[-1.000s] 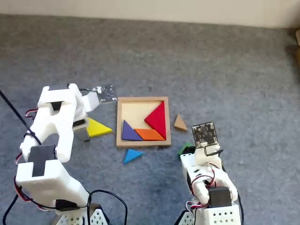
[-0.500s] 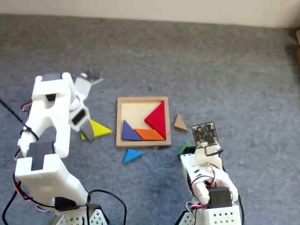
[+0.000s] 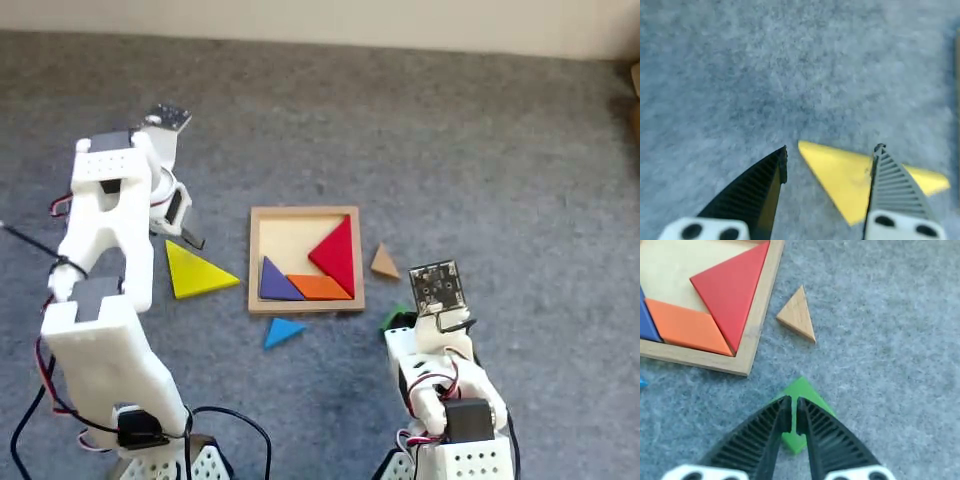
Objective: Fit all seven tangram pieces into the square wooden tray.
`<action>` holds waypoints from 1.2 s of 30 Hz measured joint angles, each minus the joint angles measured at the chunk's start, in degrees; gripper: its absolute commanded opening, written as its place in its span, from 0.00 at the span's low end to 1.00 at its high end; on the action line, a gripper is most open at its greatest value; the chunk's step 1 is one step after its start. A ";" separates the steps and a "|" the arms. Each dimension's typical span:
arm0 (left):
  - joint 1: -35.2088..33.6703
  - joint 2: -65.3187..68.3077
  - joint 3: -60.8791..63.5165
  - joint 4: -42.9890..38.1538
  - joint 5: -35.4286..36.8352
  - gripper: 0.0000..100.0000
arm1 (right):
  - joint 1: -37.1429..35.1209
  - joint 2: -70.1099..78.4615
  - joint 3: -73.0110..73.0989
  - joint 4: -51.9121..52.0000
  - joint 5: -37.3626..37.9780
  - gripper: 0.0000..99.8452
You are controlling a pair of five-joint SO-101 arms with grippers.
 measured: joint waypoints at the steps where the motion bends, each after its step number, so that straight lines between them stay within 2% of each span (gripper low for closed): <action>1: 0.00 1.32 0.00 -1.05 0.70 0.27 | 0.00 0.00 0.00 0.00 0.00 0.03; 5: -0.53 4.48 -2.20 -2.73 3.25 0.27 | 0.00 0.00 0.00 0.00 0.00 0.03; 13: -5.63 6.51 -3.69 -2.73 3.69 0.27 | 0.00 0.00 0.00 0.00 0.00 0.03; 18: -7.21 6.51 -3.34 1.49 -1.67 0.27 | 0.00 0.00 0.00 0.00 0.00 0.03; 27: -13.10 6.51 -2.81 4.84 -3.96 0.26 | 0.00 0.00 0.00 0.00 0.00 0.03; 32: -14.68 6.51 -2.55 10.11 -10.64 0.19 | 0.00 0.00 0.00 0.00 0.00 0.03; 36: -14.68 6.51 -2.46 13.10 -13.36 0.19 | 0.00 0.00 0.00 0.00 0.00 0.03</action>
